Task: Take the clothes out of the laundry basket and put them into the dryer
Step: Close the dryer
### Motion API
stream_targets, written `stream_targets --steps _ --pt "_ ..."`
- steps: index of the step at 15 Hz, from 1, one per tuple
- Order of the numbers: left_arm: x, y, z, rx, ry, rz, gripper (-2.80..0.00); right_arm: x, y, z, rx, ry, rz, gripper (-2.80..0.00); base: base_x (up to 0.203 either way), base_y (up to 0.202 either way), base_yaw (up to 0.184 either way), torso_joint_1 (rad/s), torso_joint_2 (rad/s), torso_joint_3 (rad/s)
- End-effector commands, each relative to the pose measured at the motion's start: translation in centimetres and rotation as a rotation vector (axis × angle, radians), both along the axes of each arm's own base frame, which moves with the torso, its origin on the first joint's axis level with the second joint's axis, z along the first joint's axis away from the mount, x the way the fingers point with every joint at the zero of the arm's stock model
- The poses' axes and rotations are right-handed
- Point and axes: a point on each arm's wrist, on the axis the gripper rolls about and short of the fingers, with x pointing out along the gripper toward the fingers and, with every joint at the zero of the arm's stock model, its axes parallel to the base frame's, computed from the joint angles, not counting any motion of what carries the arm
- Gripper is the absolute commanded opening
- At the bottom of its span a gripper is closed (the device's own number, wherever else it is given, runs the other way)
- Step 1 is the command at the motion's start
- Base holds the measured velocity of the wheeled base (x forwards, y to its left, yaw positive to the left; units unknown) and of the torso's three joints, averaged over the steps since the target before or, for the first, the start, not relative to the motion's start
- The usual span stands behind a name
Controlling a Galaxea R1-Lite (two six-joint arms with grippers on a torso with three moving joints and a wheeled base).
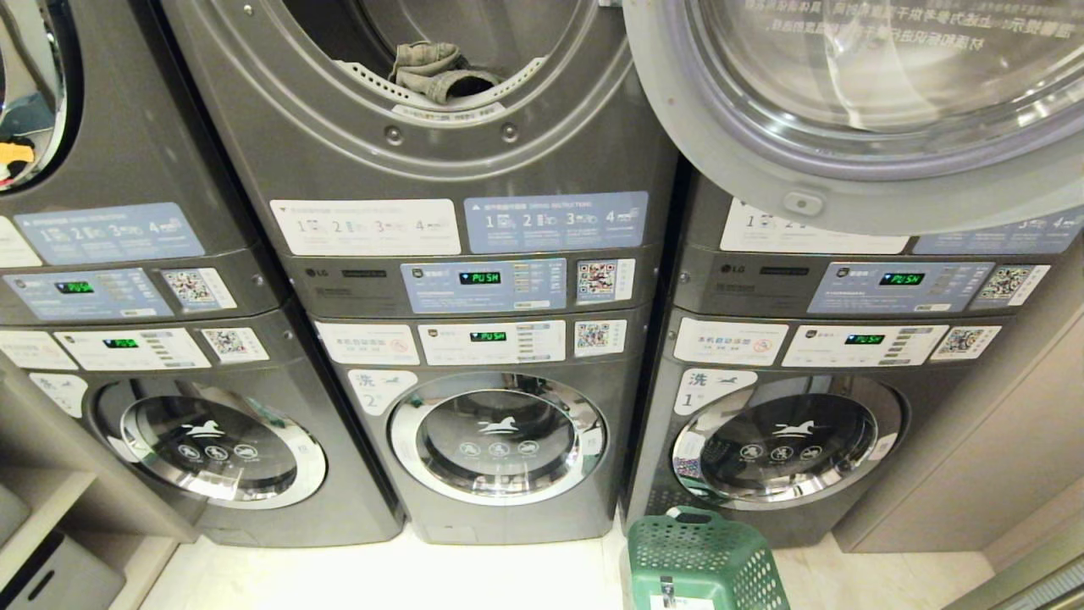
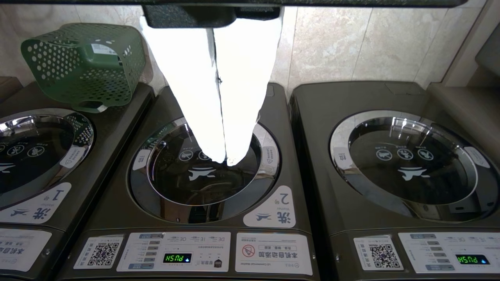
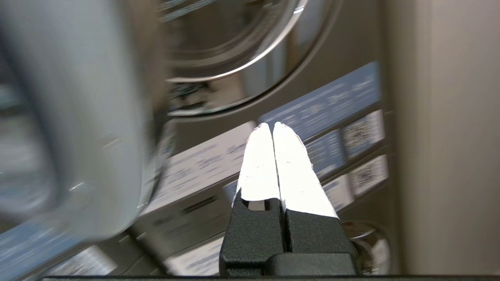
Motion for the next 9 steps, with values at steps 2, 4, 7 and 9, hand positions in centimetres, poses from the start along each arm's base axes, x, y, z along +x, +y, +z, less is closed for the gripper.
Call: stream_targets --steps 2,4,7,9 --pt "0.0 0.0 0.0 0.0 -0.001 0.001 -2.8 2.8 -1.6 0.1 0.017 0.026 -0.029 -2.8 0.0 0.0 0.0 0.0 0.0 0.0" --pt "0.0 0.0 0.0 0.001 -0.001 0.0 -2.8 3.7 -2.0 0.7 0.007 0.006 -0.003 -2.8 0.0 0.0 0.0 0.0 0.0 0.0" --pt "0.0 0.0 0.0 0.003 -0.001 0.0 -2.8 4.8 -2.3 0.8 -0.053 -0.033 0.095 -2.8 0.0 0.0 0.0 0.0 0.0 0.0" --pt "0.0 0.0 0.0 0.003 -0.001 0.0 -2.8 5.1 -2.3 0.7 -0.062 -0.042 0.14 -2.8 0.0 0.0 0.0 0.0 0.0 0.0"
